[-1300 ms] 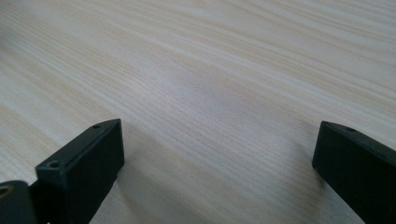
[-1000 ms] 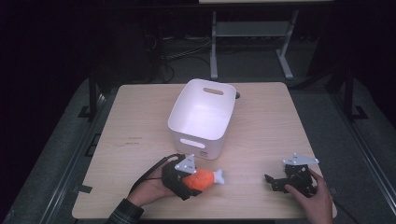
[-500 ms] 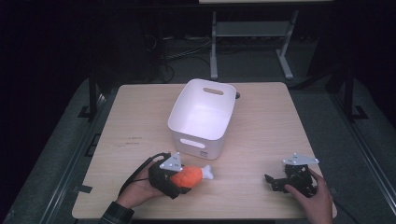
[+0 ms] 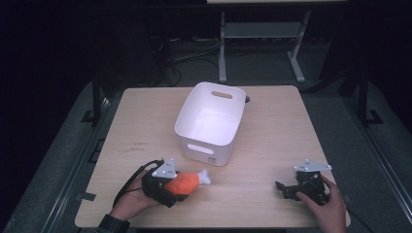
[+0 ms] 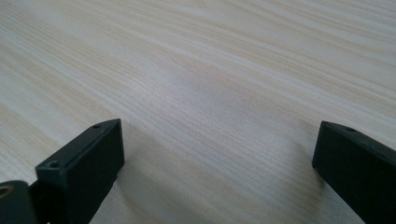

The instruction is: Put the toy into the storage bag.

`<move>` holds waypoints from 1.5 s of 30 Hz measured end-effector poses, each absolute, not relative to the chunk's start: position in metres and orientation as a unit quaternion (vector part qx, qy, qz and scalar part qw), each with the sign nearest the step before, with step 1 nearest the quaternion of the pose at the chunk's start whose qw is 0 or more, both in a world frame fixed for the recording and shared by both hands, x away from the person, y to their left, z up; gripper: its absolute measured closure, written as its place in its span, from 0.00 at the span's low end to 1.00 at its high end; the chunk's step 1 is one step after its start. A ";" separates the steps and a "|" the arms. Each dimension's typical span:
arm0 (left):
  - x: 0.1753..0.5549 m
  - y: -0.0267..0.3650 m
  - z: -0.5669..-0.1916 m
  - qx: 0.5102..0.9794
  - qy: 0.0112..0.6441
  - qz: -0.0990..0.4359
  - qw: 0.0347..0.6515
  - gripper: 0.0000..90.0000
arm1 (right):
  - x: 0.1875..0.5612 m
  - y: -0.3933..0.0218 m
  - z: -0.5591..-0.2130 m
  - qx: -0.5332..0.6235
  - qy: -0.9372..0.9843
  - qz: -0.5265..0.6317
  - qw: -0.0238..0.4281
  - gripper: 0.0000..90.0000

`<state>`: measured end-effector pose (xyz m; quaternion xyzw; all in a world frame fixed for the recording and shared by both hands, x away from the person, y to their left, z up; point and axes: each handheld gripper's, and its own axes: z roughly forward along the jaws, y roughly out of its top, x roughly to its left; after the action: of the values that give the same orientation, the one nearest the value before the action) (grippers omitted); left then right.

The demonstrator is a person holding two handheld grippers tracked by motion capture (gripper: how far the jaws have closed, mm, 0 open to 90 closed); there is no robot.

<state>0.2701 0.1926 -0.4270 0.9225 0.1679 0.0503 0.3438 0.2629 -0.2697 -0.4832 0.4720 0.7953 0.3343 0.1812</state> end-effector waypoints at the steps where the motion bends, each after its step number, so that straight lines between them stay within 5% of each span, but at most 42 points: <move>1: 0.269 0.195 -0.427 0.922 0.171 0.052 0.344 0.23 | 0.263 -0.270 -0.483 0.472 0.795 0.334 0.181 0.02; 45: 0.283 0.286 -0.391 0.875 0.304 0.126 0.355 0.23 | 0.263 -0.270 -0.483 0.472 0.796 0.334 0.181 0.02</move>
<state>0.2835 0.2861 -0.3909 0.8751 0.3042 0.1262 0.3547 0.2629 -0.2698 -0.4831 0.4716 0.7957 0.3340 0.1811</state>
